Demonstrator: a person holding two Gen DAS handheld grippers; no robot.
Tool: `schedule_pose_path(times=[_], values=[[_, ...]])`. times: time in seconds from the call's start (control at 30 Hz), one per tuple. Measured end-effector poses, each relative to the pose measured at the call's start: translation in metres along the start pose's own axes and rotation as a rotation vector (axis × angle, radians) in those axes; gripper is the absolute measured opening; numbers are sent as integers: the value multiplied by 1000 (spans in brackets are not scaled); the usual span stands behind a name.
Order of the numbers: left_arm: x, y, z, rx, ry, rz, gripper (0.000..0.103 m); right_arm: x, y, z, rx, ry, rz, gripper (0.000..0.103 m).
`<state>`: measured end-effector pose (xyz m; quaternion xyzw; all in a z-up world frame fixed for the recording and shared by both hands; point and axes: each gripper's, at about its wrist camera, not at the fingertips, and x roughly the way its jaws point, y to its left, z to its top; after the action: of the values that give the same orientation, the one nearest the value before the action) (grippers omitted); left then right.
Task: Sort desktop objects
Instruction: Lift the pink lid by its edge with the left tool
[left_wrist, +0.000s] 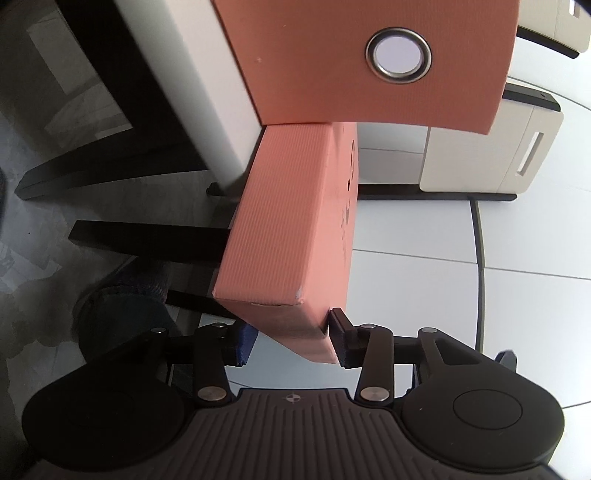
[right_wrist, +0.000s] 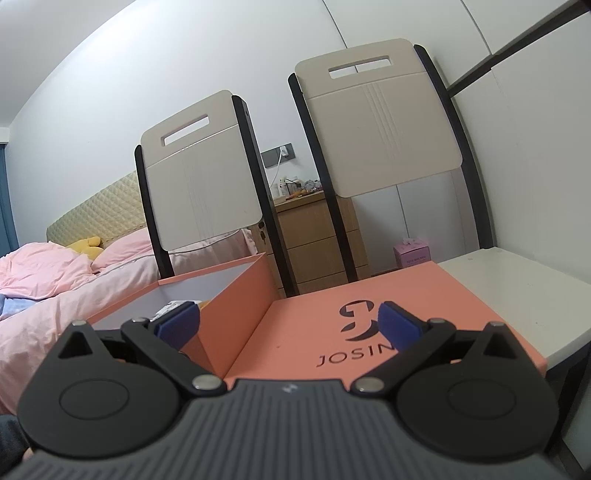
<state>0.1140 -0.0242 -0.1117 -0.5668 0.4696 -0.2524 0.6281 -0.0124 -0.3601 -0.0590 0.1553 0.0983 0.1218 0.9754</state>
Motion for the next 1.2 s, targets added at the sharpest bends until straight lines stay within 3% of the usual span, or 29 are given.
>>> schedule_pose_path(times=[0.1, 0.17, 0.43, 0.7, 0.87, 1.2], values=[[2, -1, 6, 9, 4, -4, 48, -1, -2, 1, 4, -2, -3, 103], [56, 62, -14, 22, 3, -6, 49, -1, -4, 0, 5, -2, -5, 103], [79, 85, -1, -25, 12, -43, 52, -3, -10, 0, 3, 3, -29, 103], [62, 87, -9, -35, 28, -50, 49, -4, -27, 1, 27, 33, -58, 103], [40, 93, -27, -32, 54, -52, 48, -7, -69, 9, 123, 107, -81, 103], [9, 100, -49, -21, 110, -58, 48, -3, -177, 19, 253, 368, -163, 103]])
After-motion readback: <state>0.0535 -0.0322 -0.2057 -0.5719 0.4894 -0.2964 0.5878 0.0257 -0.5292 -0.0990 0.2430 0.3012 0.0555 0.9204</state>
